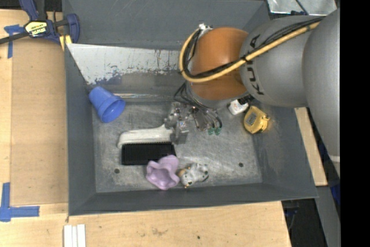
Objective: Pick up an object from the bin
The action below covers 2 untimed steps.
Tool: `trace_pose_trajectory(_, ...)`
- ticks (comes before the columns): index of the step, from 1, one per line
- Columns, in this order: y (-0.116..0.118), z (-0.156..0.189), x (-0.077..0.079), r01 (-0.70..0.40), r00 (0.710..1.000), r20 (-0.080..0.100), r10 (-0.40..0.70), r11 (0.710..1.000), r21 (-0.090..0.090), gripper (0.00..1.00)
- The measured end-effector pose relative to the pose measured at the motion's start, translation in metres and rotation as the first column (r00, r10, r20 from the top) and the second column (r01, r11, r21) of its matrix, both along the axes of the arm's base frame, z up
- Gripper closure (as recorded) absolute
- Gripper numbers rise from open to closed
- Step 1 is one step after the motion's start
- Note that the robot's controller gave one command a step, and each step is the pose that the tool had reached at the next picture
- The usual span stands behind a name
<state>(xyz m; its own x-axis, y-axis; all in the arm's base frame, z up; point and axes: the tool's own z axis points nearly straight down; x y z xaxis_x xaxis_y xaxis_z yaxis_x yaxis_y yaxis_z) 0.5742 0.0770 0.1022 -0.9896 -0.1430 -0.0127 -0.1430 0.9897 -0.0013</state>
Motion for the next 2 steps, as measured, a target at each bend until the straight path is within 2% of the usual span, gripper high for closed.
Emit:
trace_pose_trajectory(1,0.008,0.039,-0.016,0.026,1.0,-0.016,-0.026,1.0,-0.001,1.0)
trace_pose_trajectory(2,-0.001,0.092,-0.027,0.012,1.0,-0.015,-0.012,1.0,0.0,1.0)
